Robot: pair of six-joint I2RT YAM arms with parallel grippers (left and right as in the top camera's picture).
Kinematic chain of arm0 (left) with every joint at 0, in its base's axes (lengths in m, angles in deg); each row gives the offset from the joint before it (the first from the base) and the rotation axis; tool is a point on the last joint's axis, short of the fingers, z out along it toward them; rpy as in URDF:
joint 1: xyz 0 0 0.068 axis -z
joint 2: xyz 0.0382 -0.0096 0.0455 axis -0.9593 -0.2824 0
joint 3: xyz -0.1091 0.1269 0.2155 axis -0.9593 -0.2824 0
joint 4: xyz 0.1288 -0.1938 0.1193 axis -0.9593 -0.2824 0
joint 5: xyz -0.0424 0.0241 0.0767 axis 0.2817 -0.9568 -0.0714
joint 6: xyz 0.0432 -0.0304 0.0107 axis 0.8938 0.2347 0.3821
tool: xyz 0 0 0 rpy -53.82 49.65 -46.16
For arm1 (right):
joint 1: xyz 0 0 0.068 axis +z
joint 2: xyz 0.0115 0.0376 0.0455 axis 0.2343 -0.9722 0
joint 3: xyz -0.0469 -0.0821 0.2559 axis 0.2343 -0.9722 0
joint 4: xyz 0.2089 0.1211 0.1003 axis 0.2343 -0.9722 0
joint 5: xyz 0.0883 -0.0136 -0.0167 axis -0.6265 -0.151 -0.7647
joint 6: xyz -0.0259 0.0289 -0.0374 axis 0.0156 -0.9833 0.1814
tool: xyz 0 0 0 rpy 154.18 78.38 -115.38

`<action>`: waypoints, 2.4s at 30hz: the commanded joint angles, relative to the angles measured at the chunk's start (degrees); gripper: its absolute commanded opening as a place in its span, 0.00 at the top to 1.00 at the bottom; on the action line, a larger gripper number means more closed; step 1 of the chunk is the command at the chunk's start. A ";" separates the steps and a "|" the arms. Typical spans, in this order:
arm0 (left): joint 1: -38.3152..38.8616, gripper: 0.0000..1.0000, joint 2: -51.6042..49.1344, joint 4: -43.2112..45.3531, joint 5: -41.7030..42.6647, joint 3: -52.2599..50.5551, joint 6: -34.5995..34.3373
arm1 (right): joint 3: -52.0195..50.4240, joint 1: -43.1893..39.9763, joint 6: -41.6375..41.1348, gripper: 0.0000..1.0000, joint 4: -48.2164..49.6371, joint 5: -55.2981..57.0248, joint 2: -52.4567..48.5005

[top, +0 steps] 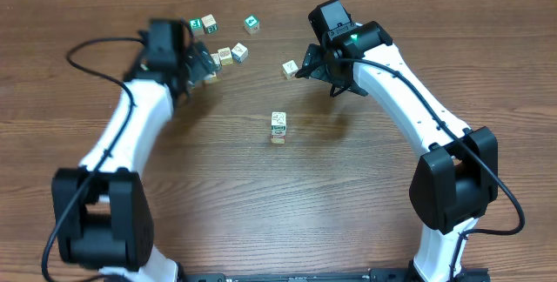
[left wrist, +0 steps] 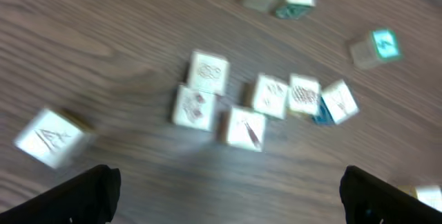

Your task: Form a tower

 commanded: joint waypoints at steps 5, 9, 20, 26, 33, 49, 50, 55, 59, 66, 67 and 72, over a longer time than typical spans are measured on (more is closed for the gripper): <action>-0.42 0.01 12.22 11.06 -2.32 -16.57 -0.13 | -0.17 -0.07 0.20 0.00 0.31 0.44 -0.09; -1.14 0.00 17.07 18.91 -2.23 -25.92 -0.17 | -0.17 -0.07 0.20 0.00 0.31 0.44 -0.09; -1.27 0.00 32.17 42.99 -4.02 -50.16 -0.15 | -0.17 -0.07 0.20 0.00 0.31 0.44 -0.09; -2.89 0.00 42.23 44.65 -5.03 -58.55 -0.15 | -0.17 -0.07 0.20 0.00 0.31 0.44 -0.09; -3.50 0.01 57.05 44.83 -5.16 -67.89 -0.15 | -0.17 -0.07 0.20 0.00 0.31 0.44 -0.09; -3.45 0.01 86.18 21.31 -8.96 -70.29 -0.07 | -0.17 -0.07 0.20 0.00 0.31 0.44 -0.09; -3.45 0.00 88.65 19.41 -9.35 -70.29 0.50 | -0.17 -0.07 0.20 0.00 0.31 0.44 -0.09; -3.45 0.01 98.44 19.82 -7.82 -70.29 8.39 | -0.17 -0.07 0.20 0.00 0.31 0.44 -0.09; -3.45 0.00 99.54 19.74 -7.26 -70.29 11.06 | -0.17 -0.07 0.20 0.00 0.31 0.44 -0.09; -3.48 0.01 99.54 19.82 -6.73 -70.27 12.57 | -0.17 -0.07 0.20 0.00 0.31 0.44 -0.09; -3.45 0.01 99.49 19.85 -6.73 -70.29 12.57 | -0.17 -0.07 0.20 0.00 0.31 0.44 -0.09; -3.45 0.01 99.45 19.85 -6.75 -70.27 12.59 | -0.17 -0.07 0.20 0.00 0.31 0.44 -0.09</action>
